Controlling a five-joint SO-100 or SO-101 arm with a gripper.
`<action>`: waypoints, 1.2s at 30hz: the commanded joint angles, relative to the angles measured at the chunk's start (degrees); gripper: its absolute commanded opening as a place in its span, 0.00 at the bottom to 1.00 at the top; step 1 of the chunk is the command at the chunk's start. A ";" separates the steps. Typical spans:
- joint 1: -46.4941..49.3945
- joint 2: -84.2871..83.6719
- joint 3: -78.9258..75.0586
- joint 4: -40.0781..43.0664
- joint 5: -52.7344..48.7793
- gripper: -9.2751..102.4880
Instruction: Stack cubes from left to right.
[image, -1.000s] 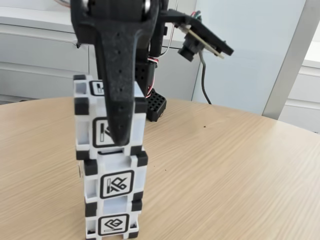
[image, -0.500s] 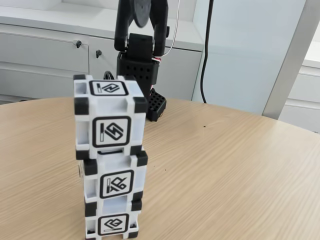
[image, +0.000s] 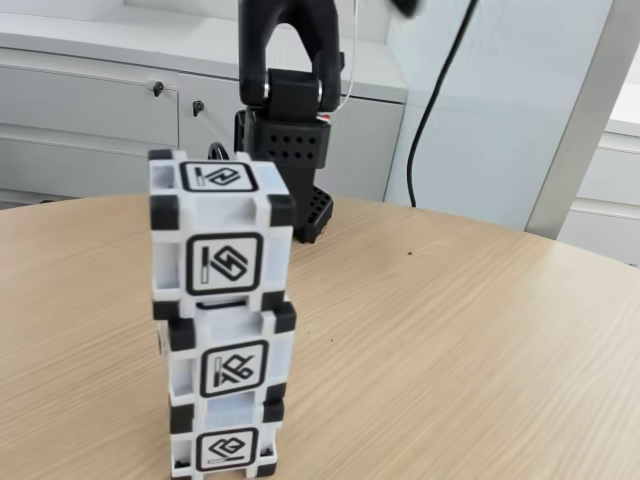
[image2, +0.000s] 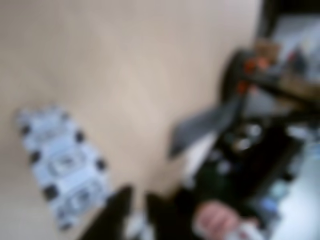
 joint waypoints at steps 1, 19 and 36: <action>-1.93 0.97 -0.35 -1.76 1.32 0.08; -2.02 34.45 16.35 -2.72 3.87 0.08; -2.02 67.59 71.10 -41.04 -3.34 0.08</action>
